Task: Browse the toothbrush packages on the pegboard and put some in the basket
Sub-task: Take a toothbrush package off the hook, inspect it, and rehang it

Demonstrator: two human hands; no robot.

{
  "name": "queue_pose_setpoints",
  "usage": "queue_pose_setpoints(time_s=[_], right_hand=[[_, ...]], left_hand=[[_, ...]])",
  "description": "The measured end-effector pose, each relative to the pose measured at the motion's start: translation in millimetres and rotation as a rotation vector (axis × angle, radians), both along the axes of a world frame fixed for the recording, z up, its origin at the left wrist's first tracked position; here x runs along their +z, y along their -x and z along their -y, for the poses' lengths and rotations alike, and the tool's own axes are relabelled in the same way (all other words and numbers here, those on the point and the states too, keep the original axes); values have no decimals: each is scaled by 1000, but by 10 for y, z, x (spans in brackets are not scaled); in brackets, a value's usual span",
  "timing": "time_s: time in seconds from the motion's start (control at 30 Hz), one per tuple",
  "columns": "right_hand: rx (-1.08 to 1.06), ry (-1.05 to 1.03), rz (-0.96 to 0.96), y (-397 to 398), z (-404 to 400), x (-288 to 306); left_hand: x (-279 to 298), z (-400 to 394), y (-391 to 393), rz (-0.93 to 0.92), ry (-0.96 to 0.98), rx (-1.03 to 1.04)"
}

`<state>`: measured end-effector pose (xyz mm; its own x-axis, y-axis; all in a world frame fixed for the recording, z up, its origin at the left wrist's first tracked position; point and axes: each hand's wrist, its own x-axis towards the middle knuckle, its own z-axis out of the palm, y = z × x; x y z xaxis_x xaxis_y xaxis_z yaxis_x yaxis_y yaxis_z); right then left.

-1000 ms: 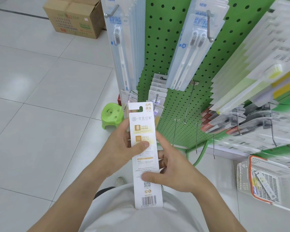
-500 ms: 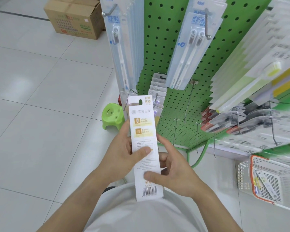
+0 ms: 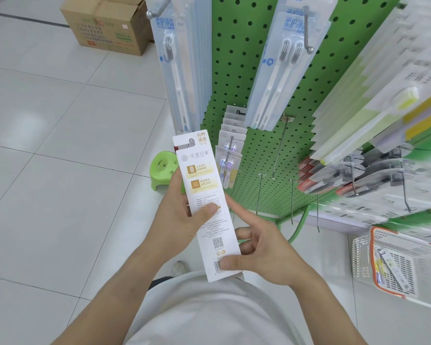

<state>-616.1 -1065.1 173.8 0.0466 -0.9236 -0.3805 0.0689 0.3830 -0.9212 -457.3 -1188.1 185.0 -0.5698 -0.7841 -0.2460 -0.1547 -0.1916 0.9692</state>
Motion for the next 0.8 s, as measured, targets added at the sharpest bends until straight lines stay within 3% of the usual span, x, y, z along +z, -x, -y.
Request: queue_pose_setpoints(time_s=[0.23,0.4,0.53,0.7,0.8], right_hand=[[-170,56,-17,-3,4,-9],[-131,38,-275,-61,-7,73],[-246,109,-499,-211,8,-16],[-254,288,-677,-328,9,-131],[-224,290,-693,-372,8,-119]], left_hand=[[77,2,35,73,5,-8],[84,-8,39,105,20,-18],[7,-62,64,148,59,-12],[37,-116,99,199,99,-127],[-45,-134,74,238,94,-189]])
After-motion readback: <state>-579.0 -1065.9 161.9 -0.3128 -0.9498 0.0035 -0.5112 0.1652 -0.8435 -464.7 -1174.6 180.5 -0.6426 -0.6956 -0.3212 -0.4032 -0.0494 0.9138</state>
